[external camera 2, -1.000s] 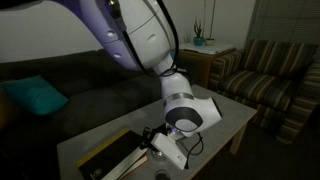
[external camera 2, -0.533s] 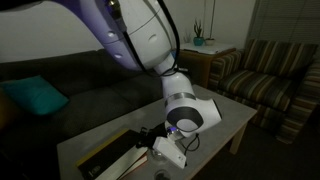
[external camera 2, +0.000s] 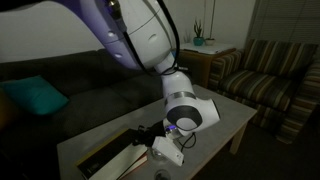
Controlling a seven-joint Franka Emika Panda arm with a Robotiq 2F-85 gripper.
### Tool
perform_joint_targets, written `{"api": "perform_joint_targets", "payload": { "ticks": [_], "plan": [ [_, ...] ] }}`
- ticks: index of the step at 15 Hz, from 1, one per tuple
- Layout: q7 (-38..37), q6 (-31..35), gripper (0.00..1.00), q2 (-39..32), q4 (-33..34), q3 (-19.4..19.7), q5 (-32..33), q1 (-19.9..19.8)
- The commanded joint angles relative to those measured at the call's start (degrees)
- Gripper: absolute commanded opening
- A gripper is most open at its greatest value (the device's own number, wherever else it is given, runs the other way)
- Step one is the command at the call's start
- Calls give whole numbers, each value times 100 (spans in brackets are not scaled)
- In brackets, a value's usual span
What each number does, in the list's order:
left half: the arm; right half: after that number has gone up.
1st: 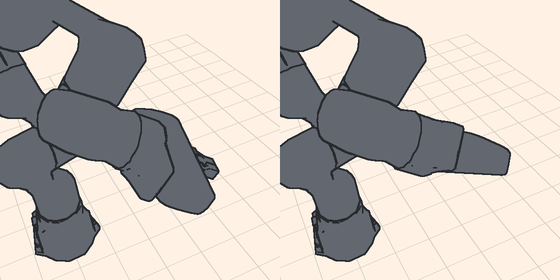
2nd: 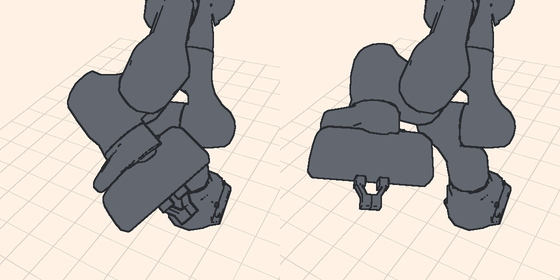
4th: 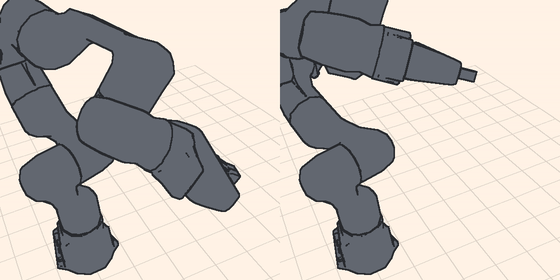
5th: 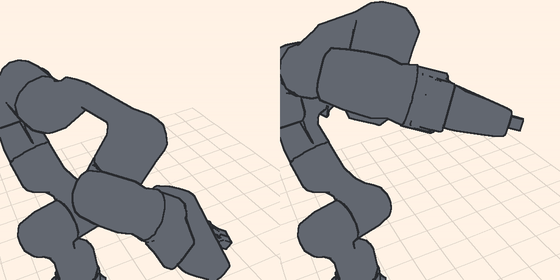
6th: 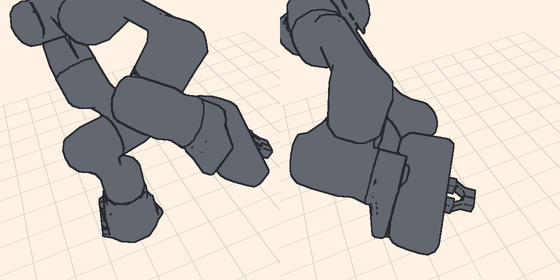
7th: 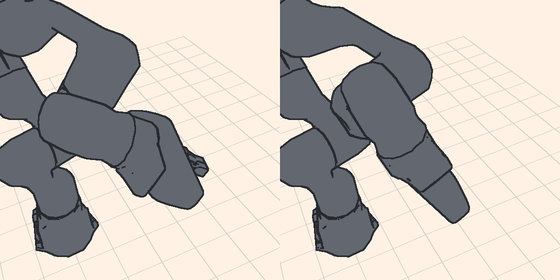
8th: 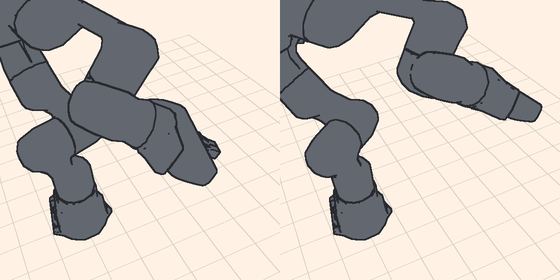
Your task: Place the lid of the silver container on the table, open the black book, then close the container
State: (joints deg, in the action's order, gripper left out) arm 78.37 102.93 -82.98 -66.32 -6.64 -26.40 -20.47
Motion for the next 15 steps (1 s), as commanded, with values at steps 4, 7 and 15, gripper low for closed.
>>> {"api": "perform_joint_targets", "payload": {
  "ticks": [4, 7, 15],
  "plan": [
    [87, -173, 0, 0, 71, -131, -21, -26],
    [84, -129, 0, 61, 3, -157, -13, -13],
    [-13, -224, 0, 183, -93, -147, 15, 24]
  ]
}}
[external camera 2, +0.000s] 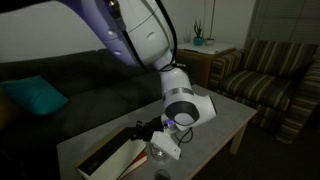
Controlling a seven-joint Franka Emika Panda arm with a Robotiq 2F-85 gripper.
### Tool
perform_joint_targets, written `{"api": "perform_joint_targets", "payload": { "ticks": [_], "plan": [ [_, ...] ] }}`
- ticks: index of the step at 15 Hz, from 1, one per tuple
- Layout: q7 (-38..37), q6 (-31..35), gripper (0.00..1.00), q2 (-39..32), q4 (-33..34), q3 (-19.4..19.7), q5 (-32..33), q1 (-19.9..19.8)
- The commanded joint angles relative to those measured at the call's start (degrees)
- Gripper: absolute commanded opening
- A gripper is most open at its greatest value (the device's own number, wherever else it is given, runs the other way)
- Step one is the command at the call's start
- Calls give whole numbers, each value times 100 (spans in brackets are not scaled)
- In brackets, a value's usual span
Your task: Place the lid of the silver container on the table, open the black book, then close the container
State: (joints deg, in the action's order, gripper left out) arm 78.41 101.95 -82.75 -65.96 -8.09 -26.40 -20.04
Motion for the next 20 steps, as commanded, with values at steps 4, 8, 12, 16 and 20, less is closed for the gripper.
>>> {"api": "perform_joint_targets", "payload": {
  "ticks": [4, 8, 12, 16, 20],
  "plan": [
    [-150, -74, 0, 269, -260, 40, 28, 44],
    [-246, 6, 0, 381, -349, 100, 109, 148],
    [-172, -44, 1, 135, -65, 17, 27, 91],
    [-172, -44, 1, 130, -65, 17, 26, 89],
    [-172, -44, 1, 130, -65, 17, 26, 89]
  ]
}}
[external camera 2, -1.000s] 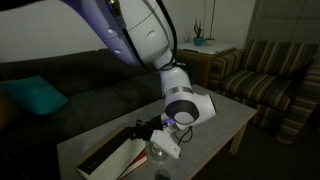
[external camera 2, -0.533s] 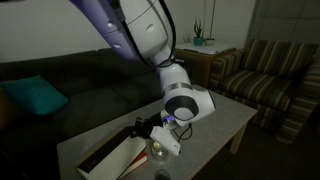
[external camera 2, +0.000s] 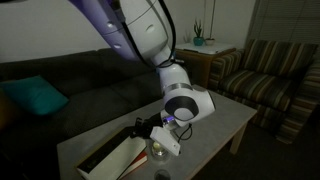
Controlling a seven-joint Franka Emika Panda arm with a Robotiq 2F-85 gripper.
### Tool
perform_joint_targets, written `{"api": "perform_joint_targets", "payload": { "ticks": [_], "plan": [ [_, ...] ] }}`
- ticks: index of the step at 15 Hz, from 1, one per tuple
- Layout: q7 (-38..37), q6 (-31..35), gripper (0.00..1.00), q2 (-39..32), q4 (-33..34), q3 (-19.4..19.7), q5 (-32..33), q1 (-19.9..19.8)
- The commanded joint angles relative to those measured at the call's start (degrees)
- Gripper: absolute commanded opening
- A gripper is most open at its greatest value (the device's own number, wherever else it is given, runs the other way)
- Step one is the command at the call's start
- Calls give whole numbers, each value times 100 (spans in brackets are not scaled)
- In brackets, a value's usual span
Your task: Place the lid of the silver container on the table, open the black book, then close the container
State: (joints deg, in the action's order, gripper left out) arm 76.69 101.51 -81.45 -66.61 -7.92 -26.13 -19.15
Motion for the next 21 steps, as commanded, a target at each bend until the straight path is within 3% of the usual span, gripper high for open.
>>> {"api": "perform_joint_targets", "payload": {
  "ticks": [1, 15, 21],
  "plan": [
    [0, 0, 1, 0, 0, 0, 0, 0],
    [352, -13, 0, 237, -222, -80, 4, -37],
    [288, -673, 0, 380, -233, -126, 19, -72]
  ]
}}
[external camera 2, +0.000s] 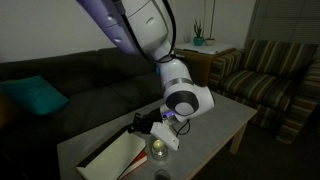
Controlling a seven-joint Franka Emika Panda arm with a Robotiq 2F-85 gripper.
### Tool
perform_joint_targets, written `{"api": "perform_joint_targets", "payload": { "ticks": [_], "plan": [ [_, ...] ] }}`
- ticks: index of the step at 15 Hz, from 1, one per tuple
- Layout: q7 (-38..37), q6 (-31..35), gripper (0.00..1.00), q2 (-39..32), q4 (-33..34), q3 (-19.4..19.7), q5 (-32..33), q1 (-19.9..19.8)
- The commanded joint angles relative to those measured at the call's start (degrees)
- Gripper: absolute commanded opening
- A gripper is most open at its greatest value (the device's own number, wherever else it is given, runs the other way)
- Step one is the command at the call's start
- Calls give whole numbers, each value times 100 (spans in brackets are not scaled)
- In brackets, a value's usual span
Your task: Place the lid of the silver container on the table, open the black book, then close the container
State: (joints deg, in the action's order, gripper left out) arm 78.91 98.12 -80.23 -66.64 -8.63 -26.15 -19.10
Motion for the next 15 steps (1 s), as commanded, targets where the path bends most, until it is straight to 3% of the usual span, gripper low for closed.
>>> {"api": "perform_joint_targets", "payload": {
  "ticks": [1, 10, 15],
  "plan": [
    [66, -455, 0, 322, -260, -55, 25, -64],
    [210, -754, 0, 360, -275, -193, -127, -83],
    [-844, 67, 0, 673, -736, 147, -74, 285]
  ]
}}
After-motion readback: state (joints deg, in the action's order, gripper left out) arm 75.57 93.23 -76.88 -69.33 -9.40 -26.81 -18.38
